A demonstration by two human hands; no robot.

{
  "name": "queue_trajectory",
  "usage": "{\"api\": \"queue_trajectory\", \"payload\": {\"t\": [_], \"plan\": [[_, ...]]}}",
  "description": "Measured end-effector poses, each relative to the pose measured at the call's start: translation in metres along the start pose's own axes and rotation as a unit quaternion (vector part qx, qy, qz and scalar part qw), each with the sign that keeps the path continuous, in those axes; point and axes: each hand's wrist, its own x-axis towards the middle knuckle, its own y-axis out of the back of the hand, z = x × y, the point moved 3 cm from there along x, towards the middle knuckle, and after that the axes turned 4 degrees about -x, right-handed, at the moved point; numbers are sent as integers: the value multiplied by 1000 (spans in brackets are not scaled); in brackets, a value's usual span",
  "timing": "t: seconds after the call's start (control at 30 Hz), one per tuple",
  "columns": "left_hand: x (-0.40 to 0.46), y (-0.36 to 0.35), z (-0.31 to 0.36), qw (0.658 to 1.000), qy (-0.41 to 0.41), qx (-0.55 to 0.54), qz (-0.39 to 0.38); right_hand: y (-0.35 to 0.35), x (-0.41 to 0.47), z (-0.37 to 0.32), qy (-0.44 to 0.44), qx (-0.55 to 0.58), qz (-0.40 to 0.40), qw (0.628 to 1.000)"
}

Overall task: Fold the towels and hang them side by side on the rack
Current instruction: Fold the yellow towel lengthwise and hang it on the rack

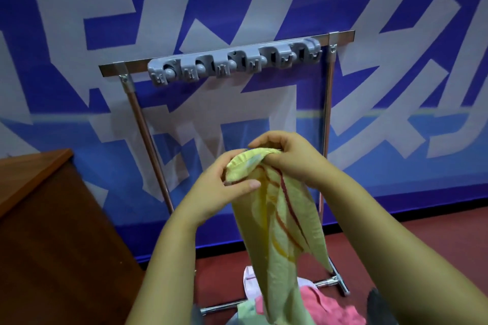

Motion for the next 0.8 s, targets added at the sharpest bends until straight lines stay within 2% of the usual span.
{"api": "queue_trajectory", "payload": {"t": [0.07, 0.2, 0.27, 0.33, 0.4, 0.47, 0.67, 0.8], "plan": [[1, -4, 2, 998, -48, 20, 25, 4, -1, 2, -3, -26, 27, 999], [6, 2, -2, 987, -67, 19, 145, 9, -2, 8, -25, -83, 29, 996], [8, 8, -1, 984, -83, 16, 157, 12, -2, 12, -35, -108, -3, 993], [9, 16, 1, 980, -97, 1, 176, 18, -4, 19, -53, -138, -67, 987], [9, 23, 2, 976, -102, 0, 191, 24, -8, 31, -66, -196, -143, 968], [6, 31, 2, 973, -103, -10, 206, 33, -13, 45, -85, -223, -173, 955], [-6, 61, -3, 948, -102, -57, 296, 57, -29, 68, -146, -146, -132, 969], [-9, 80, -4, 933, -93, -93, 334, 80, -32, 79, -153, -141, -66, 976]]}}
